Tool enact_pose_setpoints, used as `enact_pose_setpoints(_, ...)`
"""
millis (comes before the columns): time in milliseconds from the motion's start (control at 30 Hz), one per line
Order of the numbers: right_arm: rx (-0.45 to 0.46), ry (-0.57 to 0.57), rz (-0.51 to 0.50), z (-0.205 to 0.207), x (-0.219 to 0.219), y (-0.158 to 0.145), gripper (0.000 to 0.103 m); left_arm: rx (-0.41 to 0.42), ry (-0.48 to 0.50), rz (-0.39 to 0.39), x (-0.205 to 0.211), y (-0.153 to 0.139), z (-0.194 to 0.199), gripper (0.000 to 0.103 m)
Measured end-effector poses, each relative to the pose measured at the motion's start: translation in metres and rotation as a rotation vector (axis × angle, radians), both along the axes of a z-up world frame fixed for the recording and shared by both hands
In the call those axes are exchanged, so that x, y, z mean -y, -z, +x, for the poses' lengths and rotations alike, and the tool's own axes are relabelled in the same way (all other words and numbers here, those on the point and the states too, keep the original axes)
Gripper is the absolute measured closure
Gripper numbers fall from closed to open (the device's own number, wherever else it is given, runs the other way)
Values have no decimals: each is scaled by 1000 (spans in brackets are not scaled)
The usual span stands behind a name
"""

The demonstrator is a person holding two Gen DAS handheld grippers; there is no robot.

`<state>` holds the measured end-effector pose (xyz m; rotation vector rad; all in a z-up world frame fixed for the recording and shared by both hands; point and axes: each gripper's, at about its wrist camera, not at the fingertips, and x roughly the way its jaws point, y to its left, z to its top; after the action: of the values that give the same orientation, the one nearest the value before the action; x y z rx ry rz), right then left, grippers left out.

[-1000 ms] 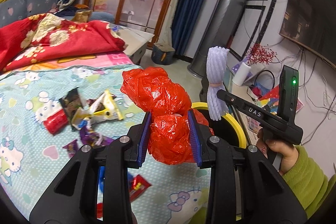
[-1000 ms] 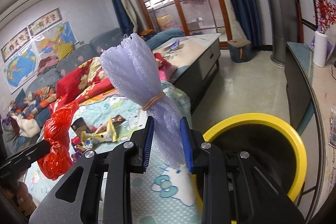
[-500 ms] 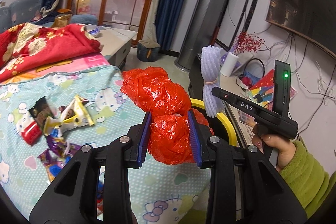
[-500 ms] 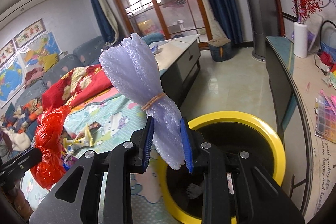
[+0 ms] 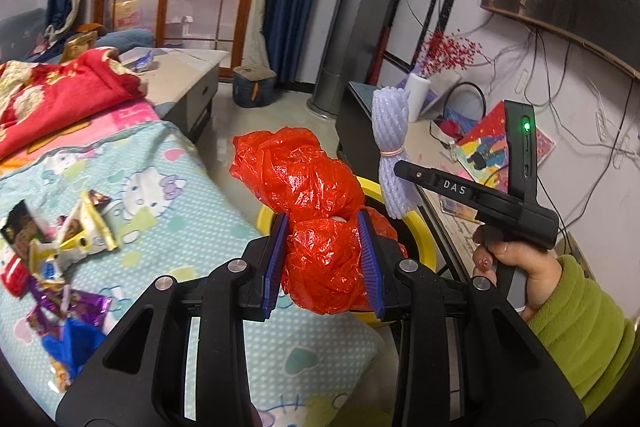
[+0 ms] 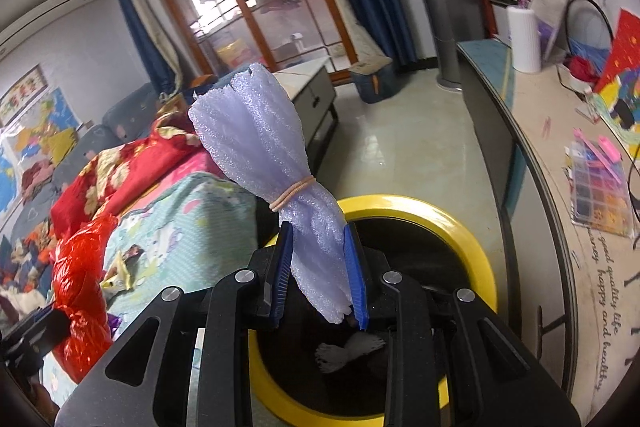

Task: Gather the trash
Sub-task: 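Carry the lavender sleeve and red bag with both tools over the bin, then open both tools to drop the sleeve and red bag into the bin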

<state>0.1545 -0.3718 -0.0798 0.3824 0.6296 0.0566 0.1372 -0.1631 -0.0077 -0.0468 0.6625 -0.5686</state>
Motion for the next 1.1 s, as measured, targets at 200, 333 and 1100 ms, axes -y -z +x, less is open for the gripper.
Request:
enact_pose_setpoints(200,-38,44,35,1,22,14,78,-10,48,20,26,12,6,76)
enact_pose_setpoints(333,-64,55,50,3,32,24,78,-27,69,38,39,23,10,76)
enact_pose_setpoints(1100,-84,92,12,5,25,34,39,-69,-29,-16,25,45,25,11)
